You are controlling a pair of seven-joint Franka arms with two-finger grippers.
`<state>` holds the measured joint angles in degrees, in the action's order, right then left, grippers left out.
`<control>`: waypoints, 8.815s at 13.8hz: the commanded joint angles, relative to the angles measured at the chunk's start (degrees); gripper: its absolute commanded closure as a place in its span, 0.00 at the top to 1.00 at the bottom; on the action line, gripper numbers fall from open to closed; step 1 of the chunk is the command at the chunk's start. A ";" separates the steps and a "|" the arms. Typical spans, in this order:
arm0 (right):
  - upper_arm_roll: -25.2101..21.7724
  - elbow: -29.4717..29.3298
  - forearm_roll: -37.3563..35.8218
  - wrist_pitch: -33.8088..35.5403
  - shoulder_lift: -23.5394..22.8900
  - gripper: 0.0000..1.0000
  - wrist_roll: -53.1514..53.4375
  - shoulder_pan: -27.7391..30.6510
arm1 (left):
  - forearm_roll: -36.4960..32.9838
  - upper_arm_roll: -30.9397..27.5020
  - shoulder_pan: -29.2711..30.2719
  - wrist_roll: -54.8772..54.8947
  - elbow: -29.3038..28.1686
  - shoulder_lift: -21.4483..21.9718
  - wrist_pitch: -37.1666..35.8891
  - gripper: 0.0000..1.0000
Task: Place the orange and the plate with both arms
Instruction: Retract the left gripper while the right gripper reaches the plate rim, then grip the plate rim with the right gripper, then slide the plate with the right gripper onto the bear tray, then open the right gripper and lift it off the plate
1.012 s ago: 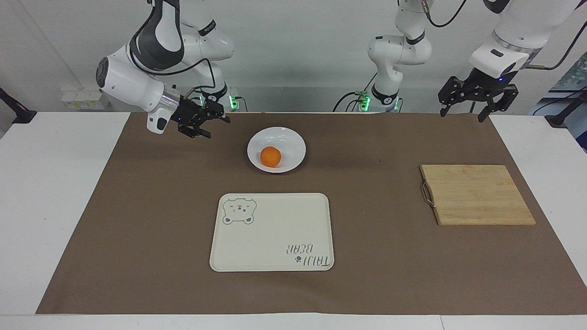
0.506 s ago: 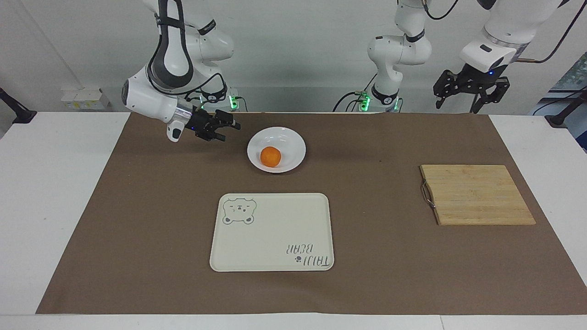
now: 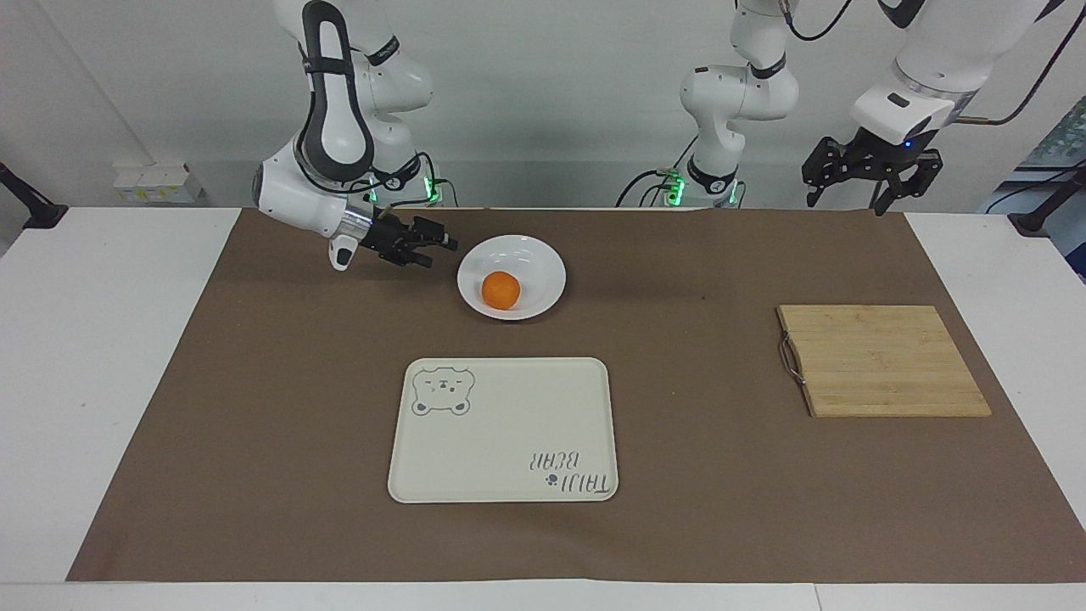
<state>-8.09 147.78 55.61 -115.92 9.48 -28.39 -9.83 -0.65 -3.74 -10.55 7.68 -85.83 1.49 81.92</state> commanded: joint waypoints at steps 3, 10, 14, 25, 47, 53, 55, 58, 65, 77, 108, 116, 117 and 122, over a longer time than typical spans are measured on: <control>-0.17 1.81 5.21 -2.29 -2.80 1.00 -9.66 -0.36 | -0.93 0.23 0.36 0.23 0.66 -0.08 -0.44 1.00; -0.08 3.65 11.01 -6.68 -4.21 1.00 -12.74 -3.96 | -0.93 0.14 0.36 0.23 0.75 -0.08 -0.44 1.00; -0.08 3.83 11.98 -7.39 -4.74 1.00 -13.27 -4.75 | -0.93 0.14 0.36 0.23 0.66 -0.08 -0.44 1.00; -0.08 4.27 16.81 -11.25 -5.09 1.00 -14.14 -8.97 | -0.93 0.14 0.36 0.23 0.75 -0.08 -0.44 1.00; -0.17 4.01 16.72 -11.70 -5.70 0.00 -17.04 -8.89 | -0.93 0.14 0.36 0.23 0.75 -0.08 -0.44 1.00; -0.34 2.34 16.64 -5.90 -5.44 0.00 -21.35 -5.55 | -0.93 0.14 0.36 0.23 0.75 -0.08 -0.44 1.00; -0.43 1.81 16.29 -5.02 -4.91 0.00 -21.27 -4.93 | -0.93 0.14 0.36 0.23 0.75 -0.08 -0.44 1.00; -0.61 0.58 15.76 -3.17 -3.69 0.00 -20.56 -3.71 | -0.93 0.14 0.36 0.23 0.66 -0.08 -0.44 1.00; -0.69 -6.78 6.46 6.65 -2.45 0.00 -15.04 3.32 | -0.93 0.14 0.36 0.23 0.66 -0.08 -0.44 1.00; -0.78 -35.17 -1.91 31.62 -14.21 0.00 -2.48 17.04 | -0.93 0.14 0.36 0.23 0.75 -0.08 -0.44 1.00; 11.26 -60.42 3.36 2.02 -48.85 0.00 -0.25 10.45 | -0.93 0.14 0.36 0.23 0.75 -0.08 -0.44 1.00; 11.26 -57.96 3.19 3.77 -48.86 0.00 -1.92 10.71 | -0.93 0.14 0.36 0.23 0.75 -0.08 -0.44 1.00; 11.17 -57.87 3.10 3.60 -48.86 0.00 -2.36 10.63 | -0.93 0.14 0.36 0.23 0.75 -0.08 -0.44 1.00; 11.08 -58.22 2.58 3.07 -48.33 0.19 -0.88 10.19 | -0.93 0.14 0.36 0.23 0.66 -0.08 -0.44 1.00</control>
<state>2.59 88.45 59.14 -112.57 -39.94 -29.03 0.16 -0.65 -3.80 -10.55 7.68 -85.80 1.49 81.92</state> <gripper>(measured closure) 0.952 0.000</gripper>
